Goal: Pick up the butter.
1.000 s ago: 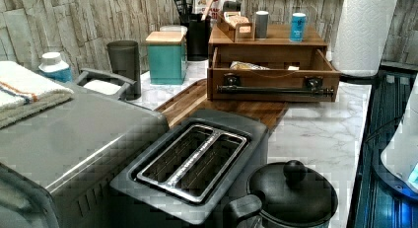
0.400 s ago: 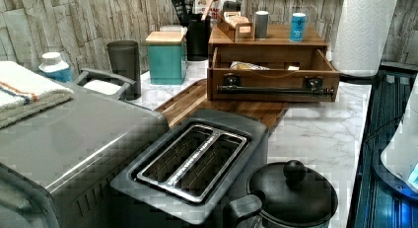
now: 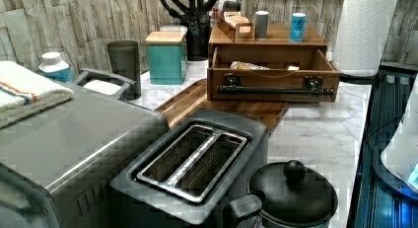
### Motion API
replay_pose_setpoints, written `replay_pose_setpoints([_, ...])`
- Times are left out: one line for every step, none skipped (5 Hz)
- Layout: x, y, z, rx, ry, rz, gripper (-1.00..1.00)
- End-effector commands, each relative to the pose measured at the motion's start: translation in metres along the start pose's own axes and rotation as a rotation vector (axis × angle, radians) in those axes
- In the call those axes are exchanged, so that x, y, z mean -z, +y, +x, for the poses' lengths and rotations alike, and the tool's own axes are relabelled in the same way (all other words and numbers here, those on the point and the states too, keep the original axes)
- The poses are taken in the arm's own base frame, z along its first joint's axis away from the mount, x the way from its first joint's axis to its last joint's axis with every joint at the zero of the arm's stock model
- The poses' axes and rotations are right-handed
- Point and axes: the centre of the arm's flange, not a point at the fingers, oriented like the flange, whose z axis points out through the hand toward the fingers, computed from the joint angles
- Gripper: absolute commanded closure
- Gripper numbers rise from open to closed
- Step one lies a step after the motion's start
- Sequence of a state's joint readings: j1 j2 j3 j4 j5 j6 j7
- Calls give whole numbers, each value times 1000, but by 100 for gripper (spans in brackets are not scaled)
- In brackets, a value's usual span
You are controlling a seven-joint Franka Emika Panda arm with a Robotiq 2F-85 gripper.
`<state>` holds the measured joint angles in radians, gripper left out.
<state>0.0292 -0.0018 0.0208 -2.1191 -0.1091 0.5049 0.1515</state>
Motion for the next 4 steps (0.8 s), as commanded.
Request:
replay_pose_setpoints([29,136,79,-202,22,105,100])
replay_pose_setpoints([24,160,94,-242,52,118,100])
replay_pose_setpoints([20,185,107,-293,64,144,100])
replay_pose_setpoints([6,201,120,-384,42,124,100])
